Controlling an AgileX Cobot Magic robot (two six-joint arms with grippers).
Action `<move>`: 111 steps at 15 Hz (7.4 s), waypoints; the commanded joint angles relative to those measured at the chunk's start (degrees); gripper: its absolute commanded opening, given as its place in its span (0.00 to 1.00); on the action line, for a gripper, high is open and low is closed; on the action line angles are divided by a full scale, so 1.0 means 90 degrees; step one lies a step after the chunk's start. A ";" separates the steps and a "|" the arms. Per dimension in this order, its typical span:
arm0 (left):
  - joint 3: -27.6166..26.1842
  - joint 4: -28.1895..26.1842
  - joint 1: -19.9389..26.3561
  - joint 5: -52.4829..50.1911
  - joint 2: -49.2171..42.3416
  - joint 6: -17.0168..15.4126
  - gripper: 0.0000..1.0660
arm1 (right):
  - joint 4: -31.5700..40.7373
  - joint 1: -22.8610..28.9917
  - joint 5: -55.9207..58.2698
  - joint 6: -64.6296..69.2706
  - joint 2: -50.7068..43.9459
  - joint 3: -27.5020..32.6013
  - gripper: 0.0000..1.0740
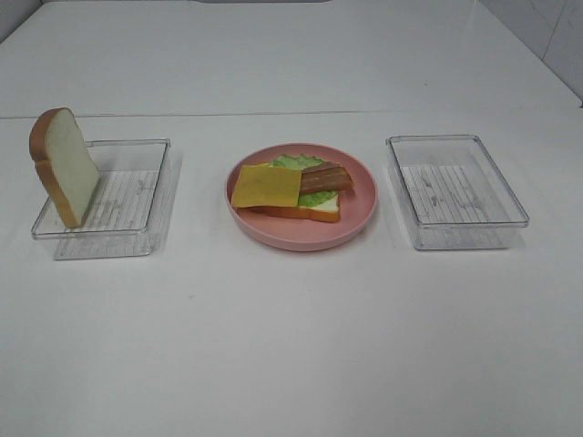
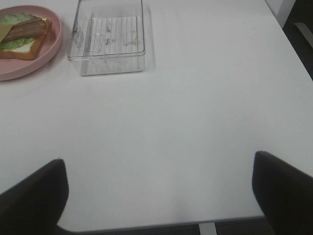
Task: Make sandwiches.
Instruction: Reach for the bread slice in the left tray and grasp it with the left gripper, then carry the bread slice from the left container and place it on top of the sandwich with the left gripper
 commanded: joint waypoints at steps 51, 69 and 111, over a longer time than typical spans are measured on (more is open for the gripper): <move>-0.5558 -0.1318 -0.0013 -0.2196 1.1930 0.0166 0.95 | 0.0025 -0.0032 -0.0064 -0.0045 -0.0210 0.0032 0.92; -0.6271 -0.1865 -0.0013 -0.2827 1.3165 0.0541 0.01 | 0.0025 -0.0032 -0.0064 -0.0045 -0.0210 0.0032 0.92; -0.6468 -0.9371 -0.2782 -0.4272 1.4496 0.4730 0.00 | 0.0025 -0.0032 -0.0064 -0.0032 -0.0210 0.0032 0.92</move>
